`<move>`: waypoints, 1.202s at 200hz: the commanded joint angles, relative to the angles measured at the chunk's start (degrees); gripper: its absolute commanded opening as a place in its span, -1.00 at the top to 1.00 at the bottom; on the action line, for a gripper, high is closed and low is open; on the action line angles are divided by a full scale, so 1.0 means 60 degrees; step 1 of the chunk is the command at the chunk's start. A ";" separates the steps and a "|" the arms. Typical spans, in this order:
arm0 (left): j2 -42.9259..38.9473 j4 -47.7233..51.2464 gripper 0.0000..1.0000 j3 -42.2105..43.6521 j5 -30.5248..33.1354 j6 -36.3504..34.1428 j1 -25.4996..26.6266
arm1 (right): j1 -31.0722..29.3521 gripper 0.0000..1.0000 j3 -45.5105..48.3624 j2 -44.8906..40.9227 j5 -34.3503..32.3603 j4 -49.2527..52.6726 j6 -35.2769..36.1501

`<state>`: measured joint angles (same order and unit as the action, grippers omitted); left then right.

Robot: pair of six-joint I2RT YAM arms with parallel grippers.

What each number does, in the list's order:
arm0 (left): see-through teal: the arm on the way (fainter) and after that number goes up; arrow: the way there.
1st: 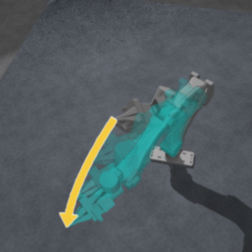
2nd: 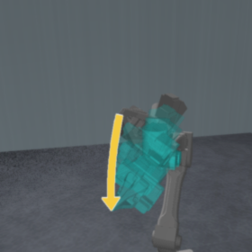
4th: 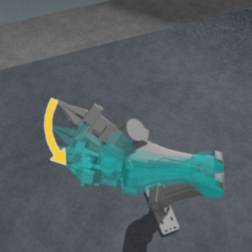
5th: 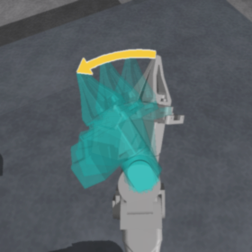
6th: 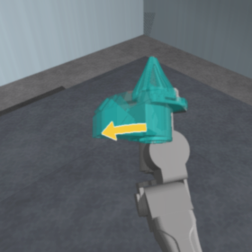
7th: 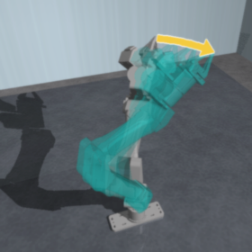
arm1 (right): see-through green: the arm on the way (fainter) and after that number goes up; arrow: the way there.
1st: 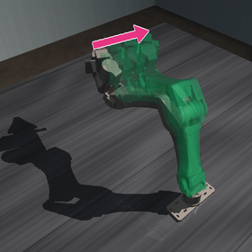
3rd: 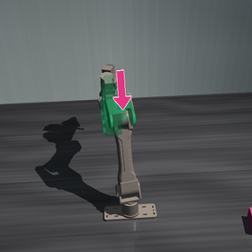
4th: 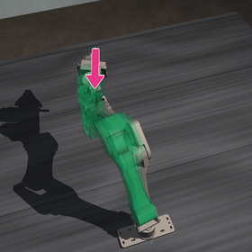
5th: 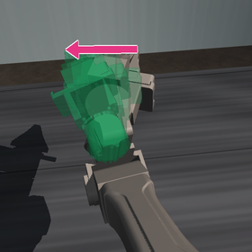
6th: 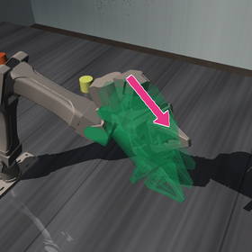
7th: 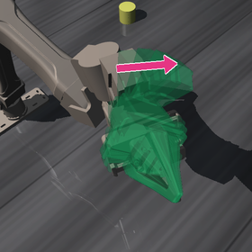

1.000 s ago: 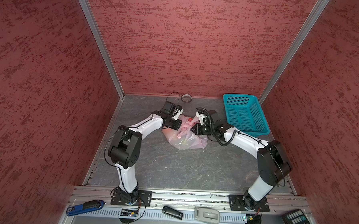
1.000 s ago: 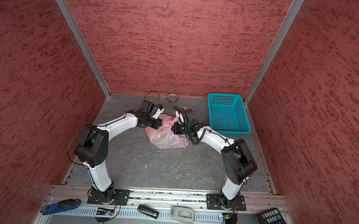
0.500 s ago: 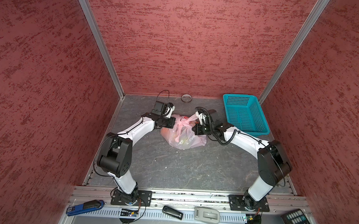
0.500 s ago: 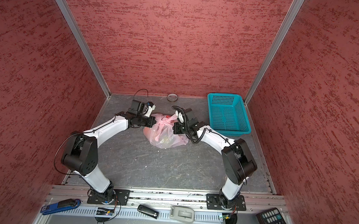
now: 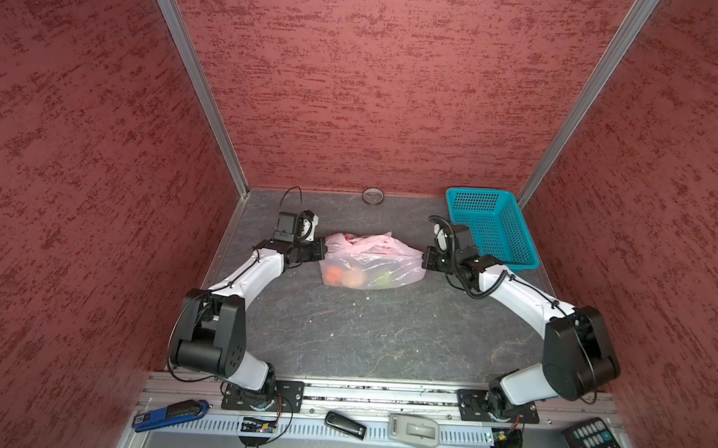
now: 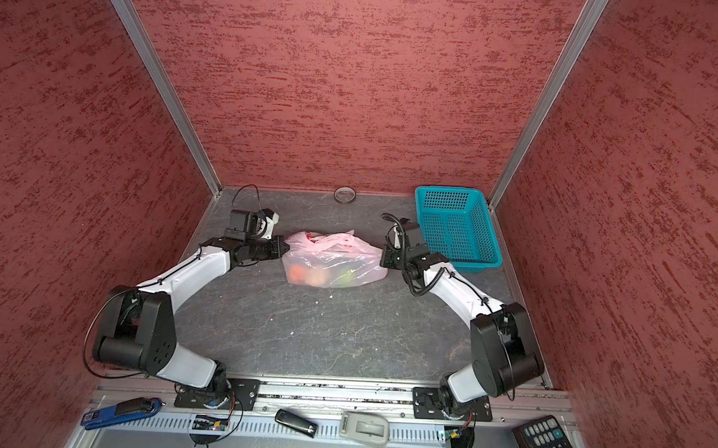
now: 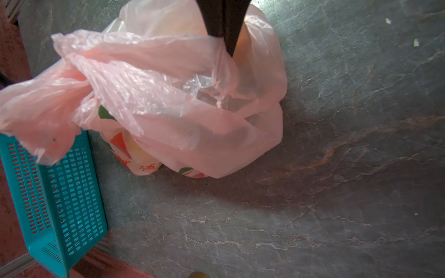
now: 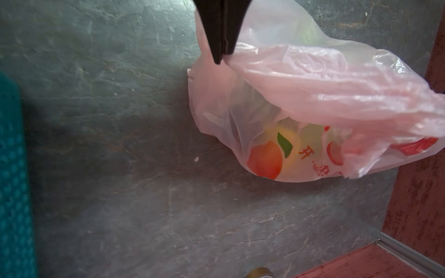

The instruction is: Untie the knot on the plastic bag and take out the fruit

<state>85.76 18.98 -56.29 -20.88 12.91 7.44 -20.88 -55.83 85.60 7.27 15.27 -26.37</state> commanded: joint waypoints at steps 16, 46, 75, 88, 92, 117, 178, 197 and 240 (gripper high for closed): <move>-0.0389 -0.0436 1.00 0.0433 -0.0123 0.0642 -0.0537 | 0.0371 1.00 0.0367 -0.0222 -0.0772 0.0226 -0.0787; -0.0501 -0.0471 1.00 0.0359 -0.0294 0.0472 -0.0219 | 0.0258 0.99 0.0208 -0.0245 0.0166 -0.0183 -0.0167; -0.0551 -0.0189 1.00 -0.0212 0.0034 -0.0164 0.0661 | -0.0251 0.12 -0.0556 -0.0633 0.0648 -0.0139 0.1683; -0.0592 -0.0272 1.00 -0.0324 0.0140 -0.0165 0.0803 | -0.0351 -0.12 -0.0928 -0.0659 0.0797 0.0058 0.2352; -0.0617 -0.0320 1.00 -0.0331 0.0162 -0.0159 0.0804 | -0.0377 -0.18 -0.1047 -0.0651 0.0850 0.0095 0.2566; -0.0691 -0.0461 1.00 -0.0422 0.0304 -0.0108 0.0818 | -0.0486 -0.48 -0.1591 -0.0449 0.0802 0.0347 0.3459; -0.0680 -0.0659 1.00 -0.0500 0.0273 -0.0204 0.0855 | -0.0740 -0.89 -0.2900 0.1042 0.1346 0.0363 0.5031; -0.0645 -0.0677 1.00 -0.0476 0.0273 -0.0220 0.0854 | -0.0764 -0.82 -0.3281 0.1566 0.0946 0.0385 0.5156; -0.0727 -0.0747 1.00 -0.0288 0.0292 -0.0192 0.0827 | -0.0742 0.32 -0.3247 0.1748 0.0812 -0.0214 0.4753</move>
<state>82.48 16.34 -57.67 -19.35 12.97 12.53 -25.08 -74.30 96.31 12.58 16.36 2.17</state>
